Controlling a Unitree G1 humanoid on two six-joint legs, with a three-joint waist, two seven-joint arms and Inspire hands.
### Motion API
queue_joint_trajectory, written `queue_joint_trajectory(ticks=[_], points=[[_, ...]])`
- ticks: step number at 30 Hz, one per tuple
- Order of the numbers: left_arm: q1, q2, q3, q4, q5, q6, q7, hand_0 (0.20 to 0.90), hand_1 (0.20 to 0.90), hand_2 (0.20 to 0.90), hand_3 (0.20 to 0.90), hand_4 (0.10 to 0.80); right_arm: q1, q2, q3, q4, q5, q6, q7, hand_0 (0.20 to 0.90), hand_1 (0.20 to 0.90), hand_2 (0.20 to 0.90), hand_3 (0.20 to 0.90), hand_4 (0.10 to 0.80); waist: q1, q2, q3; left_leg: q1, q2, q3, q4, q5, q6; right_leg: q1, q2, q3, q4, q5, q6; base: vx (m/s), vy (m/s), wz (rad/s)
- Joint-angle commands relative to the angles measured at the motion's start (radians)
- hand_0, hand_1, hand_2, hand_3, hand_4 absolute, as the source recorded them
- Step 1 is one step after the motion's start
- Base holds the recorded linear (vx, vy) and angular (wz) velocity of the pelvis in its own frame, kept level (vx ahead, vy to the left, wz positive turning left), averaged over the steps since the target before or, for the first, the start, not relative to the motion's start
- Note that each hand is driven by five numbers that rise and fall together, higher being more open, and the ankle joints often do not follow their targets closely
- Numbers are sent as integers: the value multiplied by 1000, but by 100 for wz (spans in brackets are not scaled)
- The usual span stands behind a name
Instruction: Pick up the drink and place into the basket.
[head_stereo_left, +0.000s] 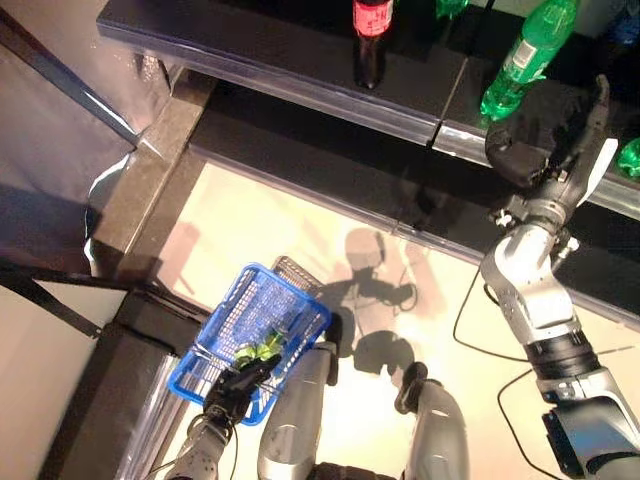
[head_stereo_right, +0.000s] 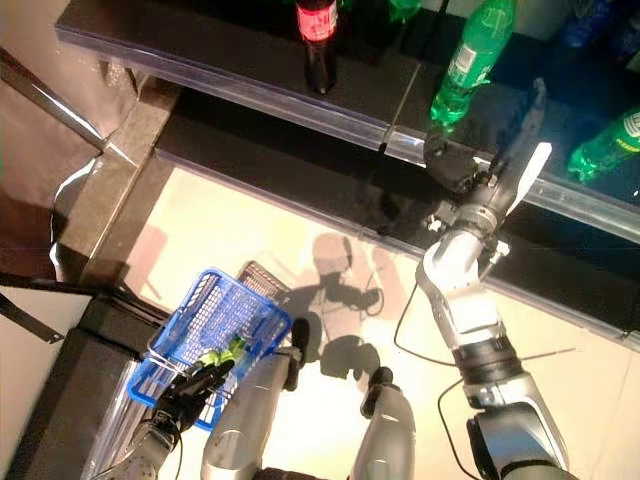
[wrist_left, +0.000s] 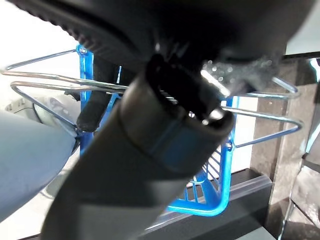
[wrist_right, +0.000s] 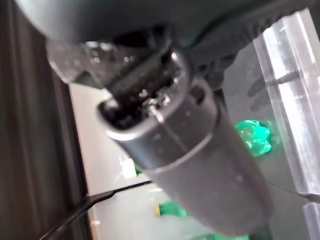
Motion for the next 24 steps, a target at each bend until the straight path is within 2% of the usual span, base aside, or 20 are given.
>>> queue_joint_trajectory(ticks=[1, 13, 24], points=[[68, 2, -96, -123, 18, -19, -89, 300, 300, 300, 200, 100, -171, -116, -1, -64, -16, -52, -32, 900, 900, 900, 900, 800, 9, -5, -18, -2, -1, -99, 66, -67, -32, -25, 23, -26, -86, 165, -38, -29, -16, -7], [29, 48, -97, -167, -21, -21, -69, 300, 300, 300, 200, 100, -387, -142, 24, 80, 84, -87, -32, 900, 900, 900, 900, 800, 30, -42, -18, -107, 7, -99, 78, -73, -13, -112, 43, -12, -127, 207, -23, -14, -21, -6], [16, 85, -92, -163, -59, -17, -94, 300, 300, 300, 200, 100, -564, -193, 69, 271, 217, -119, -26, 900, 900, 900, 900, 800, 45, -57, -18, -153, -8, -91, 81, -89, 6, -166, 33, -5, -142, 233, -7, 2, 11, -6]])
